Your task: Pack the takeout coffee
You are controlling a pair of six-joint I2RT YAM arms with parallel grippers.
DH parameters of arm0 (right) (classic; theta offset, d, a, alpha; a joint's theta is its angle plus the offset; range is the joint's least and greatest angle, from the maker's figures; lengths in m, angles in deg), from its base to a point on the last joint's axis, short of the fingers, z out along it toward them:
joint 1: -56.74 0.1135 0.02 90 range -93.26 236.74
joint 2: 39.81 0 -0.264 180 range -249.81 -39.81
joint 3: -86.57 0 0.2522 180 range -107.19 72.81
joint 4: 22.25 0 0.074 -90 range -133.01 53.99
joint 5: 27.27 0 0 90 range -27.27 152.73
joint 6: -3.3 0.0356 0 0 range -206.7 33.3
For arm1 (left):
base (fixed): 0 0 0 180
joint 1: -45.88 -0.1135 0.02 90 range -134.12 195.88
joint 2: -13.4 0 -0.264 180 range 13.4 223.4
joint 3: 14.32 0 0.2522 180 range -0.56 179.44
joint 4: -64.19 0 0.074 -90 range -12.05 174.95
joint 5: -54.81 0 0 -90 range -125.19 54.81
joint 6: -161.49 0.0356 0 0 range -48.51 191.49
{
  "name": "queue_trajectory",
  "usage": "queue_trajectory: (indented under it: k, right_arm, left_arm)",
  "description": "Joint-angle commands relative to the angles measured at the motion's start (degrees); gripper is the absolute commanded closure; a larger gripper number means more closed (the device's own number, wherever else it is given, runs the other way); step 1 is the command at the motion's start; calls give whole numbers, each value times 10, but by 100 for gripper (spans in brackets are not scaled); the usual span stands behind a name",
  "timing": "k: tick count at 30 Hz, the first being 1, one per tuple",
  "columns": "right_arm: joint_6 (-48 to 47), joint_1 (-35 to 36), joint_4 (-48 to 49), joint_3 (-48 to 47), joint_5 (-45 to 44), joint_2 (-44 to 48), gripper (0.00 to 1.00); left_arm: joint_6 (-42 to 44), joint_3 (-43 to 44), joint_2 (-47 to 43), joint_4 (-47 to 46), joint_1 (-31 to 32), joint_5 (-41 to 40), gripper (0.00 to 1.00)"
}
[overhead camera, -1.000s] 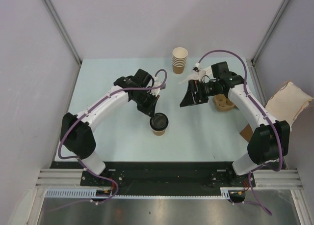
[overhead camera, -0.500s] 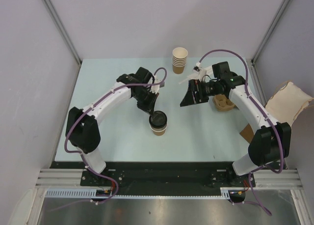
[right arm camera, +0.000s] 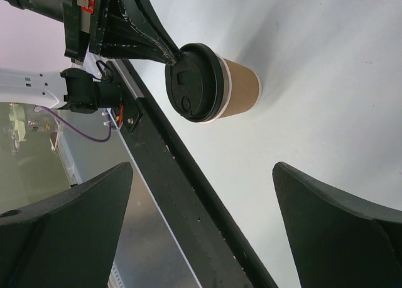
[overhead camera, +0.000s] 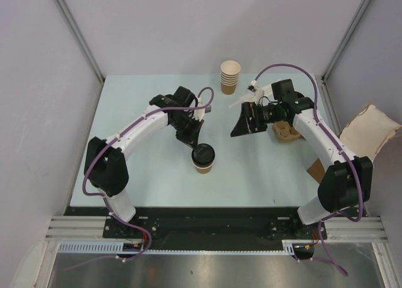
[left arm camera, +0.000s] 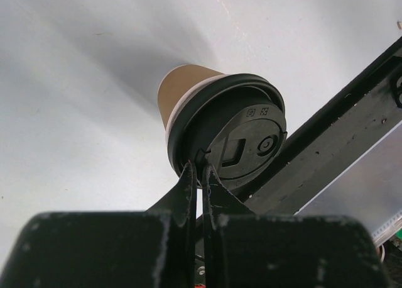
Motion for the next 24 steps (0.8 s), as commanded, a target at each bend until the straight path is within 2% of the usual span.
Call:
queue_trajectory:
  k: [1,24]
  right_arm:
    - [-6,1,13,-1,6,21,0]
    - [-4,-4,16,-1,22,14,0]
  left_arm:
    - [-6,13,-1,2,-2,15,100]
    - [1,-7,0,2,-3,12,100]
